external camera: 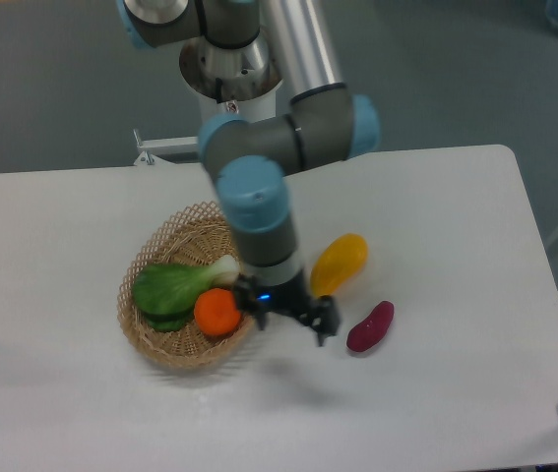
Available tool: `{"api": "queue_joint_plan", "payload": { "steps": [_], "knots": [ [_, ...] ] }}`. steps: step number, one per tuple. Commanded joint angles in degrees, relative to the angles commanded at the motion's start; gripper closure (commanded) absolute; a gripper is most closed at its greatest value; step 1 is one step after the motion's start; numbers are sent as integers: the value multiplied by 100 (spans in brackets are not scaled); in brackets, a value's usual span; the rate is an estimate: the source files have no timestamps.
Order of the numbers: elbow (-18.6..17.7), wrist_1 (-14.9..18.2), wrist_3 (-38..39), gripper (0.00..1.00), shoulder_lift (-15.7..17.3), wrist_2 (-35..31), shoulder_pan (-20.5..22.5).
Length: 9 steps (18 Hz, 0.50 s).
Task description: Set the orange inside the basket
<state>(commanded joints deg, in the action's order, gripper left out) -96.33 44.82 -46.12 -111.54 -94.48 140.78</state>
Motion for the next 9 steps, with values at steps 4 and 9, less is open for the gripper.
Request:
{"api": "queue_joint_plan", "payload": {
  "steps": [4, 9],
  "knots": [
    [88, 53, -476, 0, -17, 53, 545],
    [105, 70, -1511, 0, -61, 246, 1091]
  ]
}}
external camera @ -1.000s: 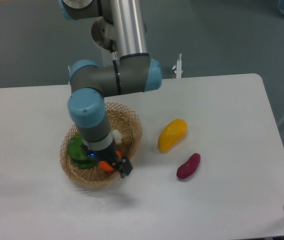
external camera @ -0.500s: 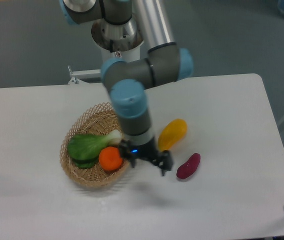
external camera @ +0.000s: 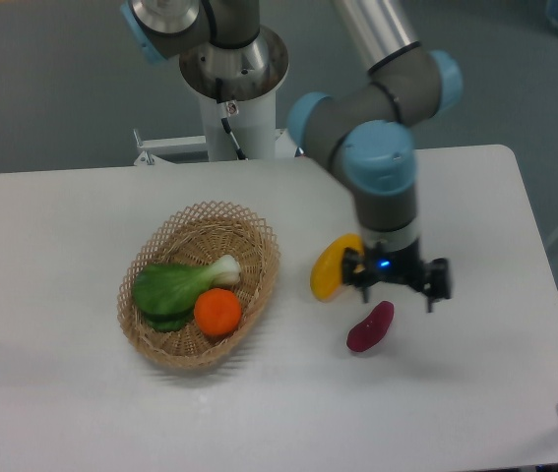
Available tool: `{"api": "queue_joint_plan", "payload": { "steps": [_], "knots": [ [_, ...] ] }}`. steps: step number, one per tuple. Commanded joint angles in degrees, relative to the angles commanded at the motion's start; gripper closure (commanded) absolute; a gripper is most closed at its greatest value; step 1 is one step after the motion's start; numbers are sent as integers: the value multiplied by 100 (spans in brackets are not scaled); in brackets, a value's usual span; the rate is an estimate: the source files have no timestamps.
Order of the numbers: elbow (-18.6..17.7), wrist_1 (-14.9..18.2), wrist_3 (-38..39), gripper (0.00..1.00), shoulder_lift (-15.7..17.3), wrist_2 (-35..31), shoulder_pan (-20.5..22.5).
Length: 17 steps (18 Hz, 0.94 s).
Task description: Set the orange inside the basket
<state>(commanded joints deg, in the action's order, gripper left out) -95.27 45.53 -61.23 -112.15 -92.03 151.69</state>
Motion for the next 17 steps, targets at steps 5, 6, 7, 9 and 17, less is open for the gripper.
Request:
{"api": "queue_joint_plan", "payload": {
  "steps": [5, 6, 7, 9, 17],
  "knots": [
    [-61, 9, -345, 0, -17, 62, 54],
    [-61, 9, -354, 0, -9, 71, 54],
    [-96, 17, -354, 0, 17, 71, 71],
    [-193, 18, -354, 0, 70, 62, 89],
    [-272, 9, -345, 0, 105, 9, 54]
  ]
}}
